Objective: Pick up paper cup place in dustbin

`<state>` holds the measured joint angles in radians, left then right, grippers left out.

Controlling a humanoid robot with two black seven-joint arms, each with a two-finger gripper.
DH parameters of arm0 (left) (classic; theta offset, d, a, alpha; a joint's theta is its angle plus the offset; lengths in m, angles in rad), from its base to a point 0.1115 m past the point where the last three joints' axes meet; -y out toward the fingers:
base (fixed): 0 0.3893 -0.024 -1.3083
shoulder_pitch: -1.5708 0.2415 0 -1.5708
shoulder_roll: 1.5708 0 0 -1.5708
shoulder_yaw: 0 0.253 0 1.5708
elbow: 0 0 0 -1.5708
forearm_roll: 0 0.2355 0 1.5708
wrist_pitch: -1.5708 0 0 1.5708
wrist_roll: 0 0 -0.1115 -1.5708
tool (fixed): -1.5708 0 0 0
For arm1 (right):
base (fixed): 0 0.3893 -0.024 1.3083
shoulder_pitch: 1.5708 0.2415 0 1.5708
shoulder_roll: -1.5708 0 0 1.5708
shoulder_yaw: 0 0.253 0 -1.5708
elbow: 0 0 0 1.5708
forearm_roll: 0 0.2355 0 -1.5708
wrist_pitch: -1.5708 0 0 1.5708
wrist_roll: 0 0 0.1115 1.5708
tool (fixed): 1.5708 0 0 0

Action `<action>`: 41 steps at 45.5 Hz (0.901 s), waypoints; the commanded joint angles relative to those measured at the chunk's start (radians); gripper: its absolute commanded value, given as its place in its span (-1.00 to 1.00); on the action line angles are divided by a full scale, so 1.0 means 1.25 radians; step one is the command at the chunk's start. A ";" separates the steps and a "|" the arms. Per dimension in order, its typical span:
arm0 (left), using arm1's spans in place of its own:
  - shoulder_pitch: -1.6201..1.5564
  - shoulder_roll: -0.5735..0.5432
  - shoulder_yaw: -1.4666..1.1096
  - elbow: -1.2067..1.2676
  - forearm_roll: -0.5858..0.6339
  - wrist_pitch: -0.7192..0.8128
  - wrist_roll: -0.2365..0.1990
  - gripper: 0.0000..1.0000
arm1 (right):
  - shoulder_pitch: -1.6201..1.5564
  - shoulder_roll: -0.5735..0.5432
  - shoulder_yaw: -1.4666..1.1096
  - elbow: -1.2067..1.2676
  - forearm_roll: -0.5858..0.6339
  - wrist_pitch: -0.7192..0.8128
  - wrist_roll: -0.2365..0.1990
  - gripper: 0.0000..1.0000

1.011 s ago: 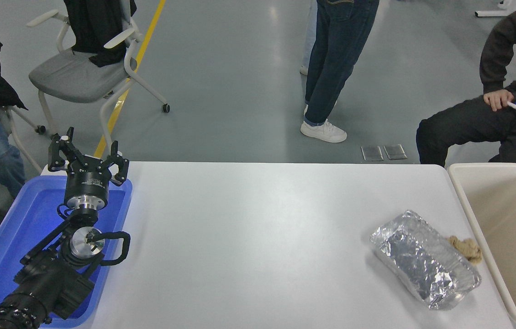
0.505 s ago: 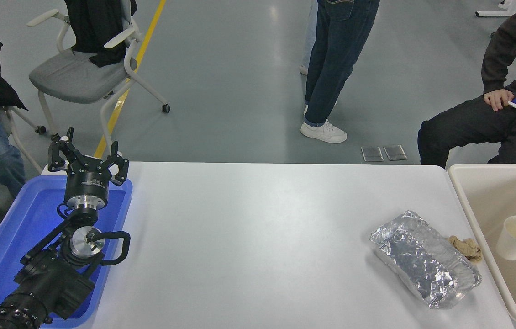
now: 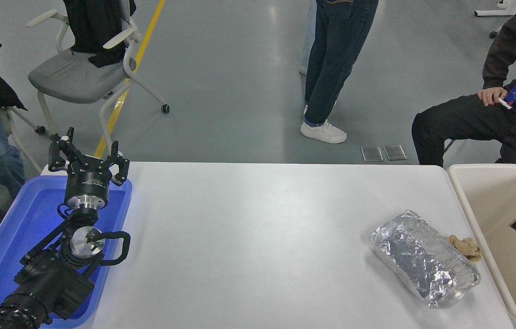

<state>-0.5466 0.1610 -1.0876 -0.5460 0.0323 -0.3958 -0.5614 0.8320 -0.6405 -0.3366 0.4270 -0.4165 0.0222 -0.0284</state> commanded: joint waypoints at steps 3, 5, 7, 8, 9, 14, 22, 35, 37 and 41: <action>-0.001 0.000 0.000 0.000 0.001 0.000 0.001 0.98 | 0.190 -0.177 -0.010 0.321 -0.221 0.082 -0.008 1.00; 0.000 0.000 0.000 -0.001 0.001 0.000 0.001 0.98 | 0.222 -0.208 -0.013 0.385 -0.250 0.115 -0.008 1.00; -0.001 -0.001 0.001 -0.001 0.001 0.000 0.001 0.98 | 0.256 -0.240 -0.023 0.443 -0.262 0.144 -0.008 1.00; -0.001 -0.001 0.000 -0.001 0.001 0.000 0.001 0.98 | 0.282 -0.251 -0.031 0.471 -0.267 0.156 -0.008 1.00; -0.001 -0.001 0.001 -0.001 0.001 0.000 0.001 0.98 | 0.311 -0.257 -0.046 0.495 -0.267 0.170 -0.008 1.00; -0.001 -0.001 0.001 -0.001 0.001 0.000 0.001 0.98 | 0.494 -0.267 -0.182 0.586 -0.264 0.229 -0.007 1.00; -0.001 -0.001 0.001 0.000 0.001 0.000 0.001 0.98 | 0.782 -0.217 -0.418 0.706 -0.255 0.304 -0.004 1.00; 0.000 0.000 0.000 -0.001 0.001 0.000 0.001 0.98 | 1.019 0.004 -0.568 0.789 -0.057 0.407 -0.006 1.00; 0.000 0.000 0.001 -0.001 0.001 0.000 0.001 0.98 | 1.041 0.035 -0.574 0.803 -0.040 0.430 -0.006 1.00; 0.000 0.000 0.001 0.000 0.001 0.000 0.001 0.98 | 1.078 0.083 -0.576 0.840 -0.020 0.483 -0.008 1.00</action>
<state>-0.5463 0.1608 -1.0871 -0.5474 0.0341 -0.3958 -0.5599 1.9683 -0.7136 -0.9563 1.3552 -0.5628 0.4769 -0.0354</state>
